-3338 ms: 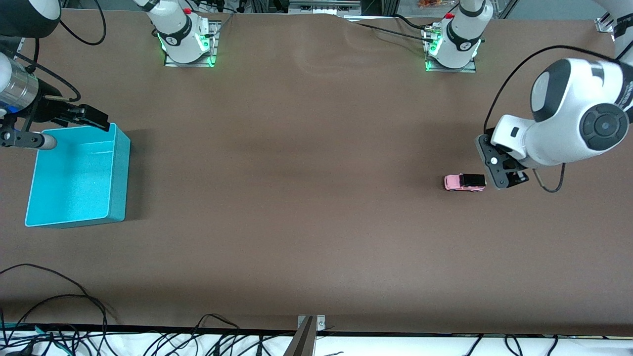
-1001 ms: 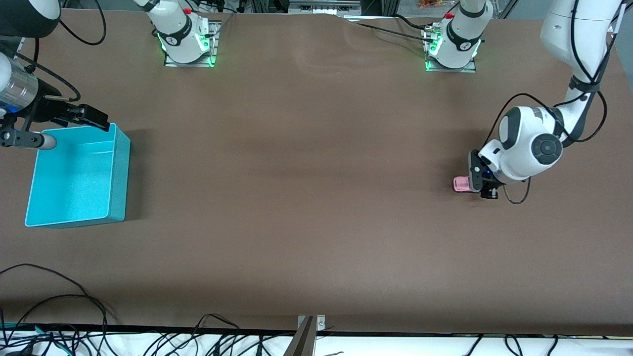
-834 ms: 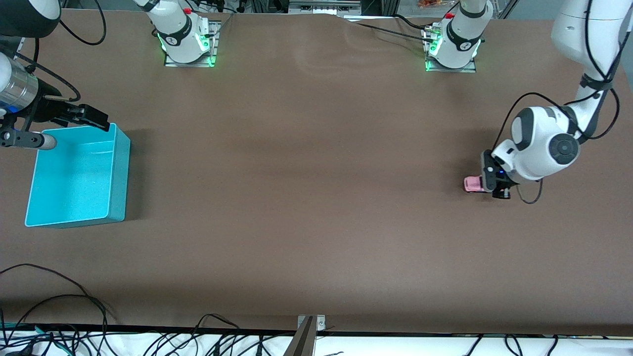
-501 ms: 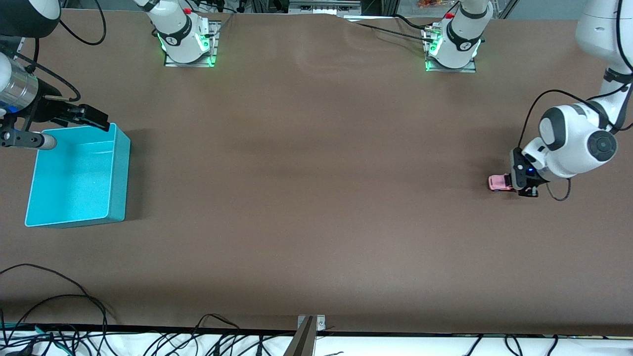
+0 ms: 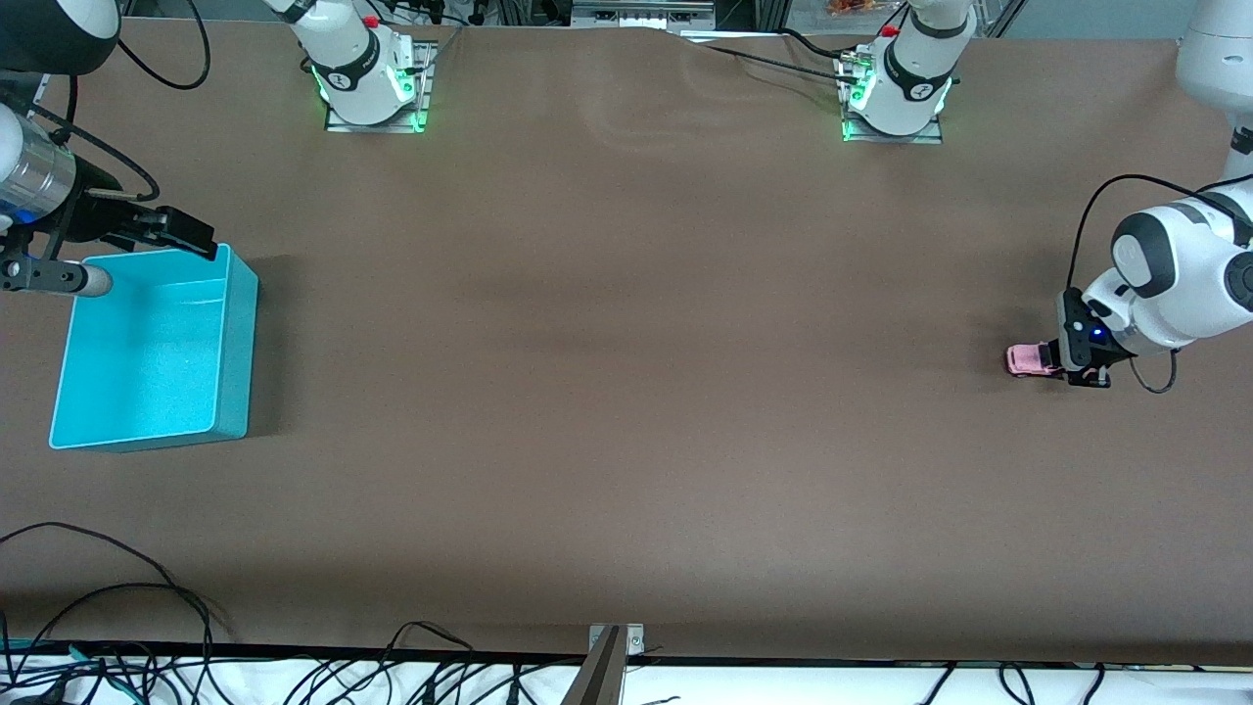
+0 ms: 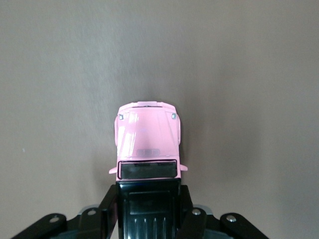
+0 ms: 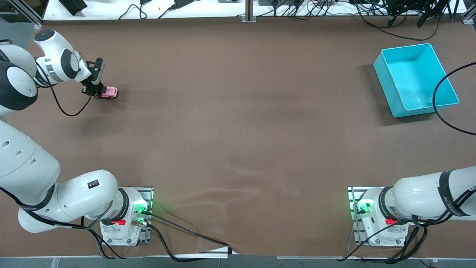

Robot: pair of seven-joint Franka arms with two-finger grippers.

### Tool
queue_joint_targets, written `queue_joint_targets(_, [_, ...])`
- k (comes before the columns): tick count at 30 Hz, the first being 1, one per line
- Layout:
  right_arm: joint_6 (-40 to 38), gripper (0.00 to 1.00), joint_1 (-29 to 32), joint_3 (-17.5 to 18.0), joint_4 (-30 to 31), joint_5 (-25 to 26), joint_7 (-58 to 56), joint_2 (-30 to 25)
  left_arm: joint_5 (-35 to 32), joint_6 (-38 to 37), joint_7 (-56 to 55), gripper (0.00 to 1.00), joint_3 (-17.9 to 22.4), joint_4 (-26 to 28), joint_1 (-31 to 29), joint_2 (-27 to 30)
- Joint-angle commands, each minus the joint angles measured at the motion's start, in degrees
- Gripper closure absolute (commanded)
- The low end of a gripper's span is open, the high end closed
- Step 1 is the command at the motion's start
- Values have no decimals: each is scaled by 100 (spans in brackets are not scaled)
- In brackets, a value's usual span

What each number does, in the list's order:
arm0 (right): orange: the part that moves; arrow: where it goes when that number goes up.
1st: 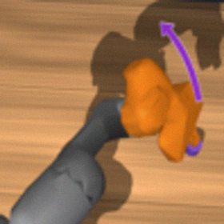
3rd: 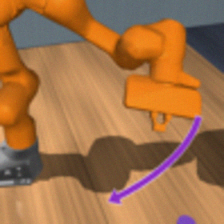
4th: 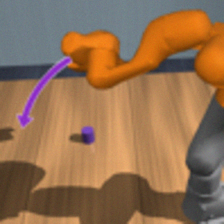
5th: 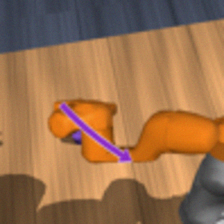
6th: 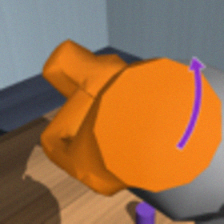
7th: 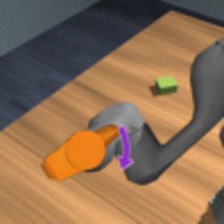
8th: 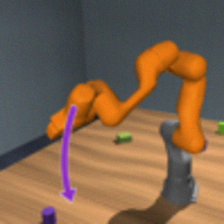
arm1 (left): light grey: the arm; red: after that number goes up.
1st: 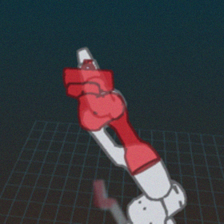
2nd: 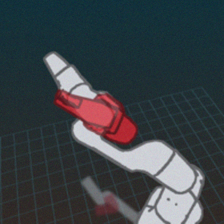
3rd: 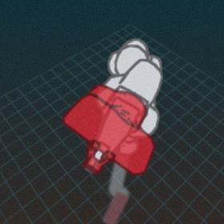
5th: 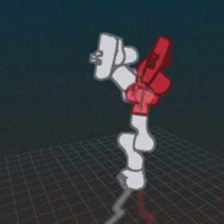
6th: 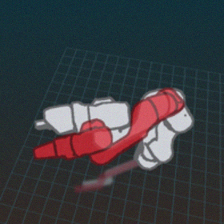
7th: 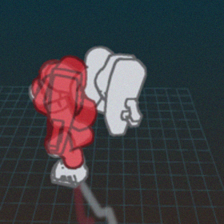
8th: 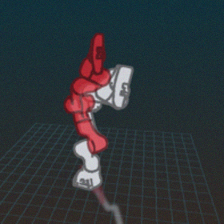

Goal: Wind and store pink jeep toy

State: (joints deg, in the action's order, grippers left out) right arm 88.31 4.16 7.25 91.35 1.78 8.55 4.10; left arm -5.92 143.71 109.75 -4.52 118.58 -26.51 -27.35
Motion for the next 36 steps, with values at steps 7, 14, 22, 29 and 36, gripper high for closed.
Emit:
queue_joint_targets(7, [-60,0,-3,13,-100,59,-73,3,-138,-54,231,76,-14,-142,-276,-289])
queue_joint_targets(14, [-59,0,-3,13,-100,59,-73,3,-85,-729,205,0,-23,-642,-250,-262])
queue_joint_targets(22, [-51,0,-3,13,-100,59,-73,3,-59,-1714,73,0,-32,-1188,-214,-139])
queue_joint_targets(29, [-51,0,-3,13,-100,59,-73,3,-59,-2321,-436,0,-40,-1267,-206,282])
queue_joint_targets(36, [-51,0,-3,13,-100,59,-73,3,-59,-2935,-1393,0,-251,-1364,-197,617])
